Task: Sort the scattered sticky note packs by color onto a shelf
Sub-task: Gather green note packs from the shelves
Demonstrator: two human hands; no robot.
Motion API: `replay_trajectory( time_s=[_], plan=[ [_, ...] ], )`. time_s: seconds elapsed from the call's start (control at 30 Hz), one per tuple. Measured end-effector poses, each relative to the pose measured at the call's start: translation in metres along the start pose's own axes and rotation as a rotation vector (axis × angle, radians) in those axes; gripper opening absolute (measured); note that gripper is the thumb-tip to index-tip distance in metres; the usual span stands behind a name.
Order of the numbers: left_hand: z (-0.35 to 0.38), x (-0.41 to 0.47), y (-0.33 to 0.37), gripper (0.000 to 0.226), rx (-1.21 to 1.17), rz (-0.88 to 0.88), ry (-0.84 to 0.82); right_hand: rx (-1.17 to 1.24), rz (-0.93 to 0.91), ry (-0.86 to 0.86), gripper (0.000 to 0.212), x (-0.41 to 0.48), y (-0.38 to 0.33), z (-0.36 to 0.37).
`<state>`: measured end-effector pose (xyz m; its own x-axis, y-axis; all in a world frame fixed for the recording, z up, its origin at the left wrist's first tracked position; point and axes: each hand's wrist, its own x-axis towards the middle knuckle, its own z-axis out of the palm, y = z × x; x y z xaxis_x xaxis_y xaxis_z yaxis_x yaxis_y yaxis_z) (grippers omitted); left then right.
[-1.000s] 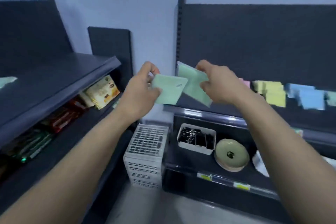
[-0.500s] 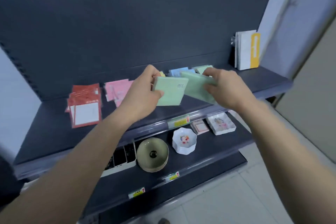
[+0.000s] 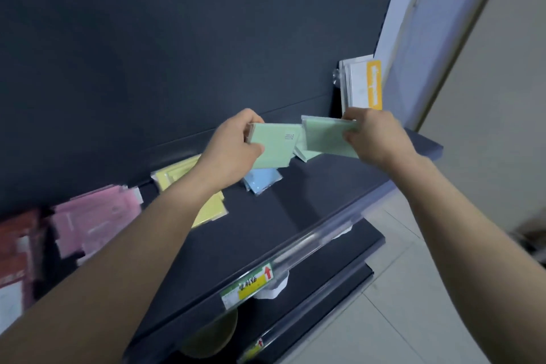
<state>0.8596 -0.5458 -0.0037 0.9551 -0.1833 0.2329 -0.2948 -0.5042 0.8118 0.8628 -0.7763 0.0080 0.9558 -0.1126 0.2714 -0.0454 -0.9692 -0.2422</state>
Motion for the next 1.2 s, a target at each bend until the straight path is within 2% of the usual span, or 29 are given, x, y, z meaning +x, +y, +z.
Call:
replay_trajectory(
  time_s=[0.23, 0.53, 0.63, 0.73, 0.9, 1.07, 1.2],
  plan=[
    [0.024, 0.056, -0.020, 0.022, -0.006, -0.079, -0.016, -0.004, -0.026, -0.222, 0.028, 0.068, 0.033, 0.049],
    [0.080, 0.106, -0.031, 0.018, 0.093, -0.247, 0.035, 0.037, -0.201, -0.489, 0.018, 0.157, 0.071, 0.109],
    [0.099, 0.119, -0.035, 0.016, 0.100, -0.316, 0.053, 0.074, -0.248, -0.557, 0.028, 0.182, 0.077, 0.127],
    [0.110, 0.123, -0.038, 0.015, 0.124, -0.358, 0.053, 0.070, -0.306, -0.558, 0.043, 0.197, 0.076, 0.146],
    [0.129, 0.134, -0.045, 0.017, 0.127, -0.437, 0.103, 0.140, -0.354, -0.554, 0.041, 0.223, 0.070, 0.164],
    [0.153, 0.147, -0.052, 0.019, 0.088, -0.489, 0.107, 0.151, -0.395, -0.617, 0.060, 0.238, 0.074, 0.166],
    [0.178, 0.163, -0.053, 0.020, 0.156, -0.497, 0.086, 0.125, -0.422, -0.623, 0.049, 0.245, 0.087, 0.164]
  ],
)
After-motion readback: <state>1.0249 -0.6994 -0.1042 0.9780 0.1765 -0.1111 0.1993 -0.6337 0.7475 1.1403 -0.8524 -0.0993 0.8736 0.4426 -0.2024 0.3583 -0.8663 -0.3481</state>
